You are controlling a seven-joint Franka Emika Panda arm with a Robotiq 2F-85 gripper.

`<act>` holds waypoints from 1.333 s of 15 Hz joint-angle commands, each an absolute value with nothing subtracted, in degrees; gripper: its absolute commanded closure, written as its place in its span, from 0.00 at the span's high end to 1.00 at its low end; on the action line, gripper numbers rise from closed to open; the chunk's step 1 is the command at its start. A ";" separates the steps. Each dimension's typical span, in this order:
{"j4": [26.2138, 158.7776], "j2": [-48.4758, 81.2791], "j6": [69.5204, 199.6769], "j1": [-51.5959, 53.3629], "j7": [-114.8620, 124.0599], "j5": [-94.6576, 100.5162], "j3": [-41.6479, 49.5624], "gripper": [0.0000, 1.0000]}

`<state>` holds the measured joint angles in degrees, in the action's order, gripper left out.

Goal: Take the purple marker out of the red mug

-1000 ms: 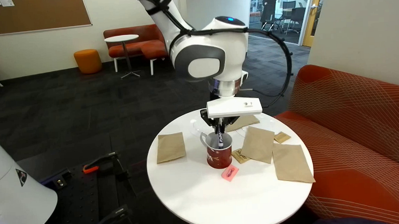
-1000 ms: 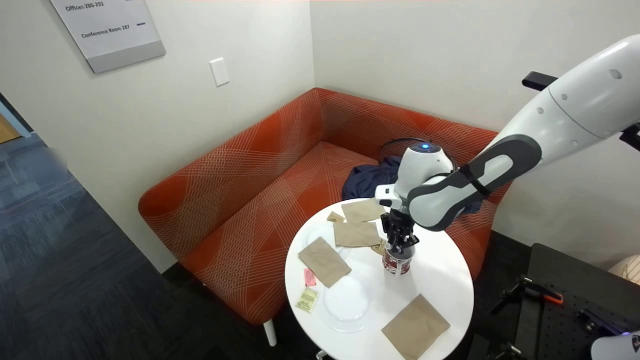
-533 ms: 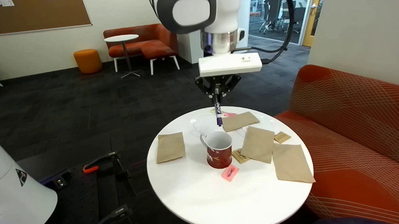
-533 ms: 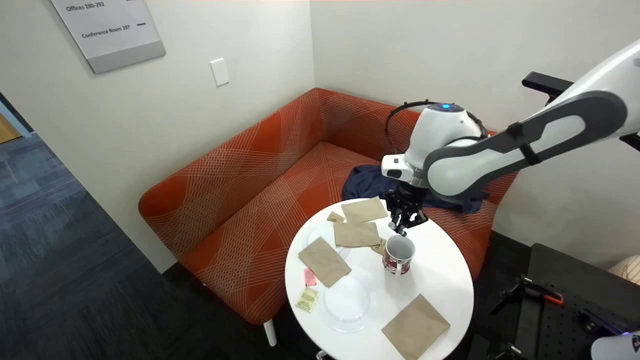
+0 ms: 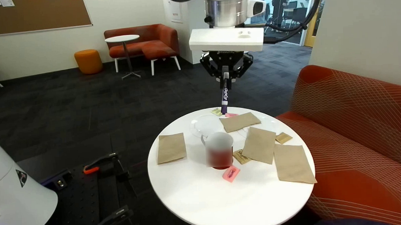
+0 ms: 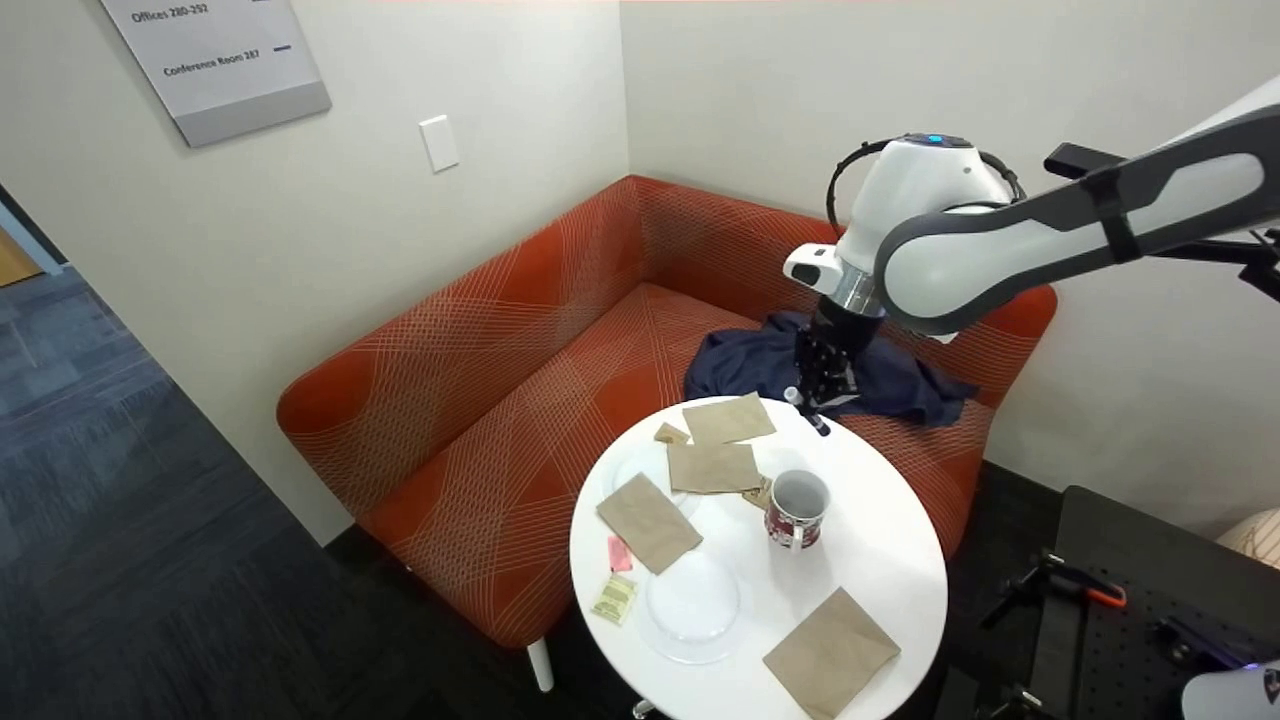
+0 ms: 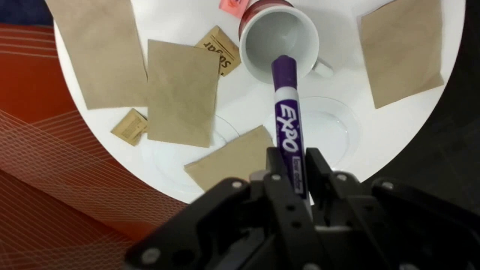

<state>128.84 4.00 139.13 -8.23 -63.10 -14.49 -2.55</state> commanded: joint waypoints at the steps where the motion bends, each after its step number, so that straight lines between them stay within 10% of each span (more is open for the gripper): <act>1: 126.71 6.38 141.31 -6.39 -49.73 -9.95 0.18 0.05; 20: 113.57 28.78 136.91 -6.92 -11.77 6.86 4.40 0.05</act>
<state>117.31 25.08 139.25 -6.86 -12.91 6.47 3.90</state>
